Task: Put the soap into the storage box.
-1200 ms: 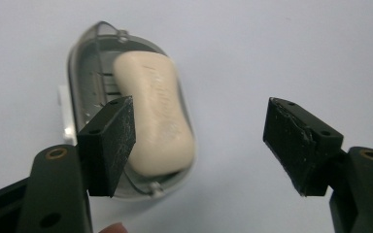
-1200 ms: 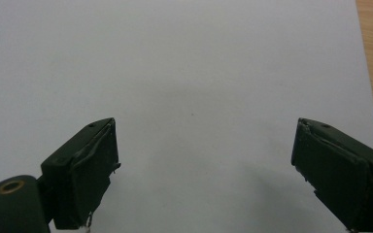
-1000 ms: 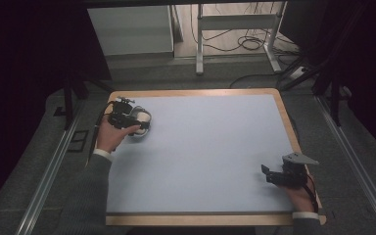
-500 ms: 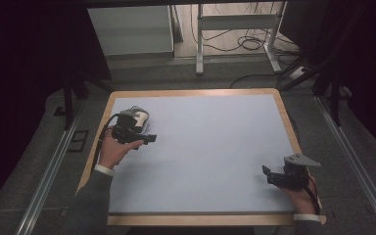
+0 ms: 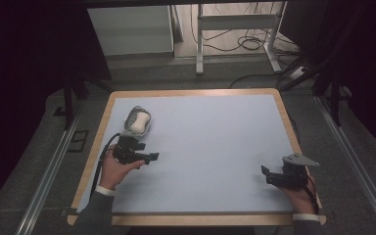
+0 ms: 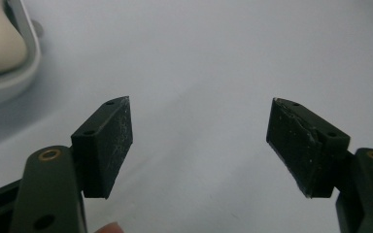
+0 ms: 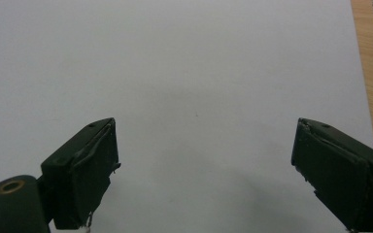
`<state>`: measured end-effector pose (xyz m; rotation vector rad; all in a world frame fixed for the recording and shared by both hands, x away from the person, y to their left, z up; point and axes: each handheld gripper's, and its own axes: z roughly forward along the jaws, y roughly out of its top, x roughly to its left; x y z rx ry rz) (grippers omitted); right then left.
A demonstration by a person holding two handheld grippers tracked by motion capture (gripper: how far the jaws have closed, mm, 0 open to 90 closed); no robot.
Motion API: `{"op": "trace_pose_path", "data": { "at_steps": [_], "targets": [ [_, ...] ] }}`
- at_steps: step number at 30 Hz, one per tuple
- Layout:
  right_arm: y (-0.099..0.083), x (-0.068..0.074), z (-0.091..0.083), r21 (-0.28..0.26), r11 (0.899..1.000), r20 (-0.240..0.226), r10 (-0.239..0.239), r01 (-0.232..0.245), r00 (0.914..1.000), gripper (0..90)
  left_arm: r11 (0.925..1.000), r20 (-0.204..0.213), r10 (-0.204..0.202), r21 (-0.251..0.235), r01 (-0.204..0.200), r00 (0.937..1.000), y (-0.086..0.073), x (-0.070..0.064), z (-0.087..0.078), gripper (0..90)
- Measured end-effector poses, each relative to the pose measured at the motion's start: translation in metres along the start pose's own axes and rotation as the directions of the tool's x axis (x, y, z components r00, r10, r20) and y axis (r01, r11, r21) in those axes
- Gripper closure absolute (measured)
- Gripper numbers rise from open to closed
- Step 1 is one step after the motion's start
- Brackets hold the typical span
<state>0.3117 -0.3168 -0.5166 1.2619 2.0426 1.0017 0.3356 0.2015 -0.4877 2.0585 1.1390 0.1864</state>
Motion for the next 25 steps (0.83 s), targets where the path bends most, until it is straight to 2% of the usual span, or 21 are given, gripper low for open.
{"op": "trace_pose_path", "data": {
  "at_steps": [10,13,25],
  "targets": [
    [0.0,0.002,0.001,0.003,1.0,-0.003,-0.01,0.01,0.9999,9.4,0.9999,0.009,-0.009,-0.012,0.009,0.9999,-0.023,-0.007,0.003,25.0],
    [0.0,0.001,0.001,0.003,1.0,-0.002,-0.01,0.01,1.0,9.4,1.0,0.008,0.001,-0.007,0.0,1.0,-0.024,-0.009,0.004,24.9],
    [0.0,0.002,0.002,0.006,1.0,-0.001,-0.014,0.014,0.9999,9.4,0.9993,0.013,-0.002,-0.037,0.002,0.9999,-0.022,-0.009,0.002,25.4]
  ]
}}
